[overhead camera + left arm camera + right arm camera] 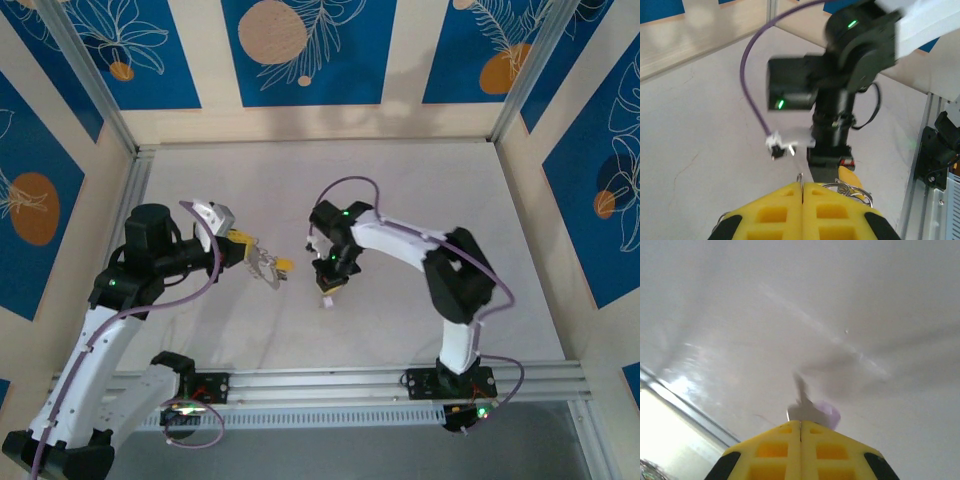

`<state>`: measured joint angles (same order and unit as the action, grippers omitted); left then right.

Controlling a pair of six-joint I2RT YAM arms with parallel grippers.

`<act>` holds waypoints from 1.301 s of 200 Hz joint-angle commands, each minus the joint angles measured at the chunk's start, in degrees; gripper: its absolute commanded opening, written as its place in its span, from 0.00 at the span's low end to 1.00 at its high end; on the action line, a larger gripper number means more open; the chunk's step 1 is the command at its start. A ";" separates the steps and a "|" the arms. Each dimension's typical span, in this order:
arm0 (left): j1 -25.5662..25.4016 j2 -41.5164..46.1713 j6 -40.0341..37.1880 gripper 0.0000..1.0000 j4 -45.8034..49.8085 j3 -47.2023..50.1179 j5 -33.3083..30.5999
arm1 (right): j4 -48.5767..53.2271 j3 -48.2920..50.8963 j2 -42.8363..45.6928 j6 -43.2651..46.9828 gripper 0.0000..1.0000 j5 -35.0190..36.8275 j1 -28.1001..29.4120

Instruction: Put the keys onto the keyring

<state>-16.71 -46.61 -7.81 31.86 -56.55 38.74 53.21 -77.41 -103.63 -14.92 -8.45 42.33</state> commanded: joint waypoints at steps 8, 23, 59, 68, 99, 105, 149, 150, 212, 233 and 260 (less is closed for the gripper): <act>0.45 -0.05 -0.01 0.00 -2.03 -1.28 2.14 | -14.74 6.51 10.95 -5.63 0.00 -5.25 -0.76; 0.45 -0.39 0.02 0.00 -2.14 -1.40 3.10 | -22.38 10.76 16.63 -9.98 0.00 -7.20 -2.38; -1.17 -1.77 -1.80 0.00 -1.62 -2.48 4.91 | -41.28 19.22 29.98 -22.80 0.00 -4.88 -5.72; -1.66 -2.14 -2.03 0.00 -1.76 -2.70 5.38 | -45.51 20.59 32.66 -25.54 0.00 -2.49 -5.83; -2.28 -2.66 -0.61 0.00 -5.34 -2.73 7.88 | -59.64 25.40 38.54 -31.13 0.00 5.21 -5.46; -2.35 -2.97 -0.25 0.00 -5.75 -2.93 8.67 | -62.57 26.07 39.16 -30.69 0.00 5.15 -5.24; -2.54 -6.47 3.74 0.00 -10.66 -4.49 18.97 | -77.52 26.94 40.35 -24.84 0.00 -0.12 -2.16; -2.54 -6.56 3.93 0.00 -10.80 -4.55 19.30 | -77.98 26.95 40.35 -24.82 0.00 -0.23 -2.16; -2.63 -9.15 14.38 0.00 -22.27 -6.89 29.61 | -93.26 23.78 35.34 -18.83 0.00 -2.67 0.63; -2.63 -10.35 20.67 0.00 -30.11 -6.65 31.53 | -97.95 22.46 32.00 -19.57 0.00 -3.91 1.04; -2.71 -12.37 28.29 0.00 -41.31 -5.51 33.15 | -102.20 20.89 28.65 -21.70 0.00 -5.32 1.04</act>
<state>-19.00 -57.65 11.64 4.56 -61.30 67.20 -40.91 -53.91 -73.36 -36.10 -12.27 43.13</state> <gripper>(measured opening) 0.046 0.049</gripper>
